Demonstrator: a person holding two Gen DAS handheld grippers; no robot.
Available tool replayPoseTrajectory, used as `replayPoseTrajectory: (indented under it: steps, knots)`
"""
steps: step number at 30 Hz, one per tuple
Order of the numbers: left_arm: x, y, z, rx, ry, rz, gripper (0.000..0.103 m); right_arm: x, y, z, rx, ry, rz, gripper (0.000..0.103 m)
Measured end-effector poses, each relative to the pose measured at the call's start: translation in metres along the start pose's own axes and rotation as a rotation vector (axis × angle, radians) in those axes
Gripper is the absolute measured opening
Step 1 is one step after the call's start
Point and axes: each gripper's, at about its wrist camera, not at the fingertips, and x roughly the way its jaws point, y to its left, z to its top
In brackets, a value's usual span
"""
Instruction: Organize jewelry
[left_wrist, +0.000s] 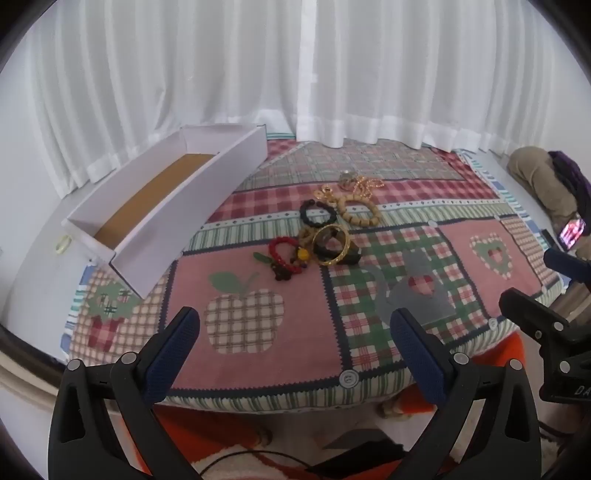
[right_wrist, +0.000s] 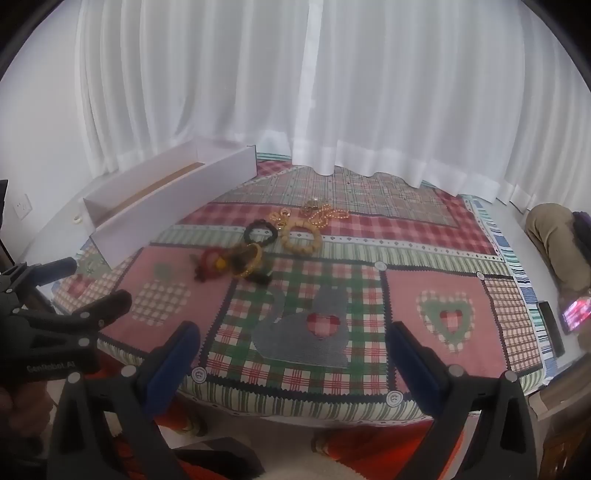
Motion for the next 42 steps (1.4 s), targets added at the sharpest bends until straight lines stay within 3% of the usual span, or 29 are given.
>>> replayPoseTrajectory:
  steps: [42]
  knots:
    - [-0.0008,0.0008,-0.0032,-0.003,0.014,-0.002,0.102,0.0014,0.0016,-0.0011,0.002,0.002,0.000,0.102]
